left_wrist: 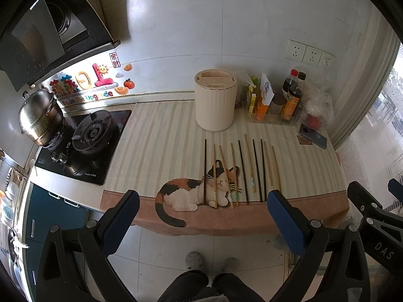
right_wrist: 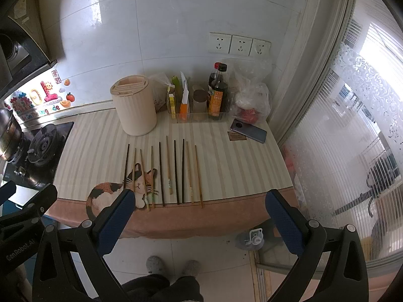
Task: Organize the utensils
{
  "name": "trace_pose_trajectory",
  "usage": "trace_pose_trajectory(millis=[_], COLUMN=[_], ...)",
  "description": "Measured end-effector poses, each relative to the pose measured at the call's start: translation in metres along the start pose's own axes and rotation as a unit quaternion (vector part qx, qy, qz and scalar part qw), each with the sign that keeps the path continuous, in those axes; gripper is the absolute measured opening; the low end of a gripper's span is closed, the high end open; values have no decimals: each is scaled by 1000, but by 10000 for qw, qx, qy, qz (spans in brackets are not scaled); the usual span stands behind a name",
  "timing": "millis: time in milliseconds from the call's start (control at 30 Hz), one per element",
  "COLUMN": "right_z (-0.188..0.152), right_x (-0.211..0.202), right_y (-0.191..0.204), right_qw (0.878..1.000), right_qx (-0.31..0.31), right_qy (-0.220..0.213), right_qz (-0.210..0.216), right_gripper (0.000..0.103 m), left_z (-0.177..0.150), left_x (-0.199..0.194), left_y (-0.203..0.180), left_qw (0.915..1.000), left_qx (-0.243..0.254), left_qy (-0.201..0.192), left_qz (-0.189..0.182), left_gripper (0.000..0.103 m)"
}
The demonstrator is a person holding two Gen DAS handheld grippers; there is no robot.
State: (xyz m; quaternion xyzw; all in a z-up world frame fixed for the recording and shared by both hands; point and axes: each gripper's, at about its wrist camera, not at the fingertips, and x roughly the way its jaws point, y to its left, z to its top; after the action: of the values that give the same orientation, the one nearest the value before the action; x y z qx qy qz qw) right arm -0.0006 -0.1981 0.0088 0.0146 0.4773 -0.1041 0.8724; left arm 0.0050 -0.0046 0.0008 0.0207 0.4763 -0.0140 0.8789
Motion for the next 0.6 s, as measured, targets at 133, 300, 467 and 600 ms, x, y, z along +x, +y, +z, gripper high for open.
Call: trace_pose_trajectory(millis=[133, 300, 467, 600], right_z=[0, 0, 1, 1], right_x=[-1, -2, -3, -4], right_y=[0, 0, 0, 0], right_qw=[10000, 10000, 10000, 10000], right_qx=[-3, -15, -16, -18], right_qy=[0, -19, -24, -31], right_qz=[7, -14, -15, -18], right_gripper=[103, 103, 103, 103], left_z=[-1, 1, 3, 3], left_x=[-2, -2, -2, -2], left_y=[2, 1, 0, 0], left_qw=[10000, 10000, 10000, 10000], left_qx=[1, 7, 6, 8], left_qy=[5, 7, 1, -7], left_qz=[-6, -12, -12, -8], left_gripper=[103, 103, 103, 103])
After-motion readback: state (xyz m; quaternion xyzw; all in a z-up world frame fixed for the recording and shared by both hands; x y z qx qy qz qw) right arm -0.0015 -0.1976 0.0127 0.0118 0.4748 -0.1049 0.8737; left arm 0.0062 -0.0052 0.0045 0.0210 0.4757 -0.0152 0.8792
